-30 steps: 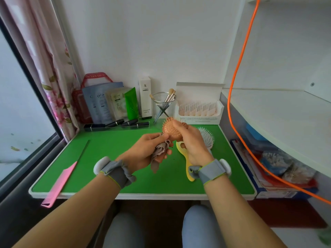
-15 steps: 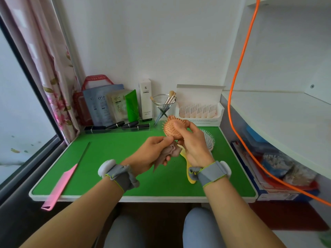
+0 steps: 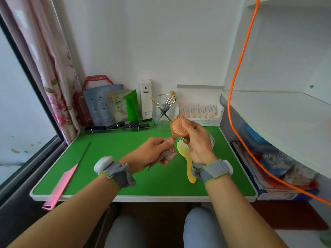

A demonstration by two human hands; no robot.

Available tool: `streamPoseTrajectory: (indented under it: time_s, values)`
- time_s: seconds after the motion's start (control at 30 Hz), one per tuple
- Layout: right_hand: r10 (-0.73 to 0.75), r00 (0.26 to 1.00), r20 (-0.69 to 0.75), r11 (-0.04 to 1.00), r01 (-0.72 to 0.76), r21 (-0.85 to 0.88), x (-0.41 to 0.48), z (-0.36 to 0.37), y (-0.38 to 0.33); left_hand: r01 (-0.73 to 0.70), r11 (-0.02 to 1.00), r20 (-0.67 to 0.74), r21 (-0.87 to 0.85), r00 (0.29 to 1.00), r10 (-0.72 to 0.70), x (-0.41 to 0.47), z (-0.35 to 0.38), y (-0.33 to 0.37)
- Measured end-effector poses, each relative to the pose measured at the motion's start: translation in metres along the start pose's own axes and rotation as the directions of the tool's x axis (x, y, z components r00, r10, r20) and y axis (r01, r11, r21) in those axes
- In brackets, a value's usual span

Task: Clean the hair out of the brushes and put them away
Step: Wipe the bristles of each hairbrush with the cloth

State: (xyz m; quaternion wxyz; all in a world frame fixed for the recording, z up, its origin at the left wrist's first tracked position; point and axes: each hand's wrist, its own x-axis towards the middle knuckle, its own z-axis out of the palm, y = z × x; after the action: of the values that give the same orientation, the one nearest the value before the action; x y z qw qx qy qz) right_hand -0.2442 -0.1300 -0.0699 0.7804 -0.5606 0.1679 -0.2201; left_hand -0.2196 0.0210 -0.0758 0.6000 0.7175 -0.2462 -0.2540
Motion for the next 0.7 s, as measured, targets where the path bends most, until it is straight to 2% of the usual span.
streamPoseTrajectory:
  time_s: [0.2, 0.37, 0.53, 0.7]
  values:
    - [-0.010, 1.000, 0.028, 0.999, 0.011, -0.043, -0.016, 0.014, 0.017, -0.006, 0.994, -0.079, 0.108, 0.997, 0.015, 0.001, -0.003, 0.004]
    - [-0.050, 0.998, -0.041, 0.998, 0.048, -0.031, -0.012, 0.014, 0.008, -0.022, 0.949, -0.132, 0.314, 0.989, 0.067, 0.002, 0.003, 0.004]
    - [-0.064, 0.995, -0.075, 0.998, 0.062, -0.029, -0.008, 0.006, 0.004, -0.010, 0.940, -0.120, 0.341, 0.991, 0.054, 0.001, -0.001, -0.001]
    - [-0.111, 0.993, -0.050, 0.992, 0.108, -0.068, -0.018, 0.015, 0.015, -0.014, 0.812, -0.272, 0.583, 0.939, 0.212, 0.009, 0.006, 0.001]
